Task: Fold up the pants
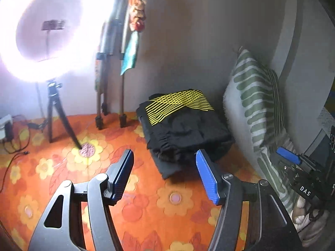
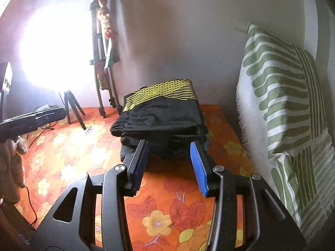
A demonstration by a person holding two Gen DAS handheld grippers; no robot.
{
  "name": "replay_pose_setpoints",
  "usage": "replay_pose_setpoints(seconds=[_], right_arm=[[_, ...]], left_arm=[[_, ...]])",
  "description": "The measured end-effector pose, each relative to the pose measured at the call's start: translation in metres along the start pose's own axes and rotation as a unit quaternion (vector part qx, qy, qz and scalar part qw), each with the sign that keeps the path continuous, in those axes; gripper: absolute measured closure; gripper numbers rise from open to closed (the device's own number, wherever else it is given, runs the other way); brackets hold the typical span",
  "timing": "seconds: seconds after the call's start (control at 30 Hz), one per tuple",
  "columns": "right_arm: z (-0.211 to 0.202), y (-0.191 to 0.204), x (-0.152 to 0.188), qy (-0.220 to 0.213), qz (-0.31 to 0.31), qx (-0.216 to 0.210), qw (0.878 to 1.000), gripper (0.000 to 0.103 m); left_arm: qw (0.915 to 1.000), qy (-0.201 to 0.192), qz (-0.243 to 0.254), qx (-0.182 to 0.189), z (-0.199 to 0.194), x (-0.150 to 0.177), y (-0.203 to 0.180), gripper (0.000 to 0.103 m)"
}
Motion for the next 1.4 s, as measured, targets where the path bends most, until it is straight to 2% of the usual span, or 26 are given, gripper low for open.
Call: replay_pose_setpoints(seconds=[0.23,0.4,0.57,0.7,0.73,0.77,0.8,0.83,0.93,1.0,1.03,1.07,1.1,1.17,1.4], right_arm=[[-0.023,0.032,0.009,-0.013,-0.005,0.004,1.0,0.059],[-0.031,0.05,0.017,-0.019,-0.004,0.004,1.0,0.059],[-0.026,0.067,0.028,-0.023,-0.011,0.017,1.0,0.059],[-0.018,0.073,0.04,-0.018,0.006,0.012,1.0,0.059],[-0.016,0.074,0.042,-0.016,0.007,0.015,1.0,0.054],[-0.015,0.075,0.044,-0.016,0.007,0.017,1.0,0.039],[-0.014,0.075,0.046,-0.02,0.008,0.018,1.0,0.033],[-0.013,0.076,0.048,-0.025,0.008,0.02,0.999,0.029],[-0.012,0.078,0.051,-0.034,0.005,0.034,0.999,0.029],[-0.01,0.078,0.053,-0.041,0.003,0.044,0.998,0.022],[-0.009,0.078,0.054,-0.045,0.003,0.047,0.998,0.014],[-0.008,0.078,0.055,-0.048,0.002,0.048,0.998,0.01],[-0.007,0.077,0.056,-0.049,0.001,0.049,0.998,0.01],[-0.005,0.078,0.057,-0.051,-0.005,0.049,0.998,0.01],[0.001,0.074,0.062,-0.049,-0.014,0.053,0.997,0.007]], left_arm=[[0.9997,-0.016,-0.02,-0.005,-0.036,0.026,0.026,0.041],[0.9995,-0.029,-0.013,-0.005,-0.056,0.047,0.034,0.041],[0.9995,-0.03,0.007,-0.012,-0.064,0.067,0.033,0.041],[0.9994,-0.033,0.009,-0.008,-0.068,0.081,0.033,0.041],[0.9994,-0.034,0.007,-0.007,-0.068,0.083,0.033,0.041],[0.9994,-0.033,0.007,-0.008,-0.067,0.085,0.033,0.041],[0.9994,-0.03,0.011,-0.01,-0.066,0.086,0.032,0.041],[0.9994,-0.029,0.015,-0.011,-0.066,0.087,0.032,0.04],[0.9992,-0.034,0.011,-0.017,-0.067,0.091,0.036,0.035],[0.9993,-0.031,0.004,-0.022,-0.066,0.092,0.041,0.035],[0.9992,-0.03,0.003,-0.026,-0.066,0.093,0.042,0.034],[0.9991,-0.029,0.003,-0.03,-0.065,0.093,0.042,0.034],[0.999,-0.03,0.003,-0.034,-0.065,0.094,0.043,0.034],[0.9986,-0.033,0.005,-0.042,-0.065,0.096,0.043,0.022],[0.9946,-0.057,-0.003,-0.087,-0.07,0.1,0.051,0.016]])
Point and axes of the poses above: each gripper's, at about its wrist camera, not at the fingertips, and z roughly the way its jaws point, y to its left, x to its underside, the point moved 1 cm from there along z, roughly the way its jaws point, and after that the axes turned 12 degrees about -x, right-handed, at the moved point
